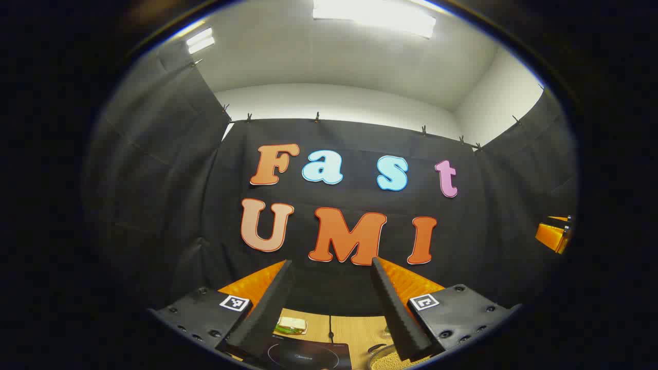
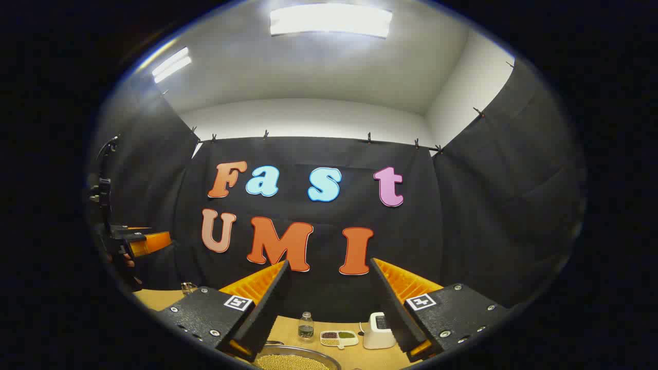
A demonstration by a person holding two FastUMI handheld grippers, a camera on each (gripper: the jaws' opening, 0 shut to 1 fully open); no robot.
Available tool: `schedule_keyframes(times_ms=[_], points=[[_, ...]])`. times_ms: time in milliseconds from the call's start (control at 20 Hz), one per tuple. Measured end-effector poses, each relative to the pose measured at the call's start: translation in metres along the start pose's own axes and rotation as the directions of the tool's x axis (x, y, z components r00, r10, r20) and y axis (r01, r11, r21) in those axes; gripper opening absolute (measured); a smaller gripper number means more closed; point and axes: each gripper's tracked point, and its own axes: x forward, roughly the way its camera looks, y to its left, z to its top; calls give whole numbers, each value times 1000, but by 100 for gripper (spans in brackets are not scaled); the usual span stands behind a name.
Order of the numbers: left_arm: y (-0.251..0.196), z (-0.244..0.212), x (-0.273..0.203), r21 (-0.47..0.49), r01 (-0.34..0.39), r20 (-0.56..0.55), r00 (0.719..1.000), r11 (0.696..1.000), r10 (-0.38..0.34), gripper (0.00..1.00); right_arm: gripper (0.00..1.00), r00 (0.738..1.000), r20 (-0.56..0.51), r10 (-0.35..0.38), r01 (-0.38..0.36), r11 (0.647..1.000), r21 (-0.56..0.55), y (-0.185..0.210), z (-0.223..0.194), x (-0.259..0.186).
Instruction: First push the handle of the pot to place it horizontally, then grasp the pot with both hands and set it on the induction cooktop.
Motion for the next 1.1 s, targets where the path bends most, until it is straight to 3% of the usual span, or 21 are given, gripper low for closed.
schedule_keyframes(times_ms=[350, 900, 1100], points=[[3, 12, -13, 45, -13, 15, 1000, 999, 12, 97, 93, 1000, 14, 15, -16, 1000, 13, 6, -1, 0], [-6, 14, -24, 24, 27, 1, 1000, 999, -27, 96, 93, 999, 7, 42, -42, 999, 8, 12, -7, -1], [0, 18, -23, 32, 10, 12, 1000, 999, -10, 97, 93, 999, 19, 35, -35, 999, 2, 9, -4, -6]])
